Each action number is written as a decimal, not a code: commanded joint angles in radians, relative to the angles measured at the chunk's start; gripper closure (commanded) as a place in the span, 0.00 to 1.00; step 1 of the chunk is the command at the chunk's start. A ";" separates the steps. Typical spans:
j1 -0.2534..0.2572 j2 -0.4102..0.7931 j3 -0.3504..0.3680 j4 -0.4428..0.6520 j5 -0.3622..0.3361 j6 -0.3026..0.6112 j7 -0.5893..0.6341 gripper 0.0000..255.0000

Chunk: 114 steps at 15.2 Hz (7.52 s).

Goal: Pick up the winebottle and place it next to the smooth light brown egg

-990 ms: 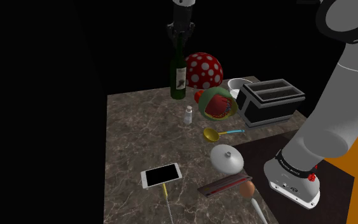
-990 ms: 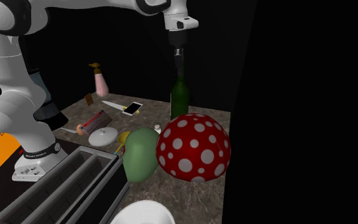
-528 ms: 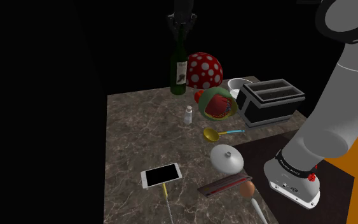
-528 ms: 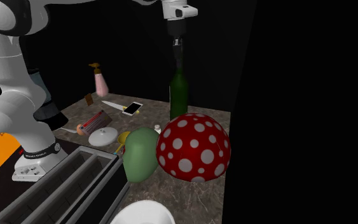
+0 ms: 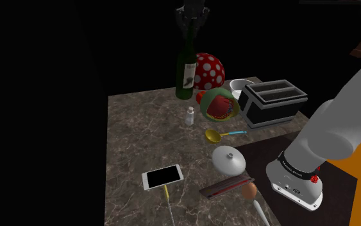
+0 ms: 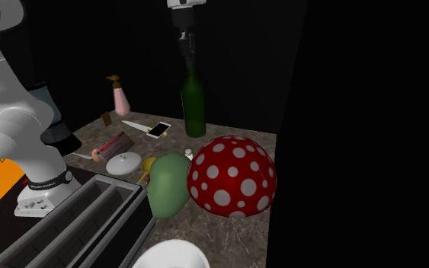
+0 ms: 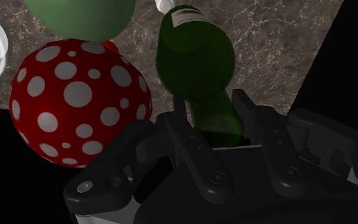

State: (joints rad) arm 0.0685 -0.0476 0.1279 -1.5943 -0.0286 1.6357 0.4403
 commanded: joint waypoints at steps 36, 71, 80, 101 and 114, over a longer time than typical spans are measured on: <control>0.169 -0.458 0.406 0.185 0.232 -0.602 0.636 1.00; 0.270 -0.721 0.485 -0.261 0.378 -0.376 0.741 1.00; 0.297 -0.792 0.498 -0.428 0.408 -0.277 0.724 1.00; 0.351 -0.897 0.577 -0.753 0.498 -0.050 0.703 1.00; 0.377 -0.918 0.660 -0.916 0.572 0.099 0.695 1.00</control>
State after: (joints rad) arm 0.4445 -0.9661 0.7796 -2.5007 0.5366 1.7221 1.1352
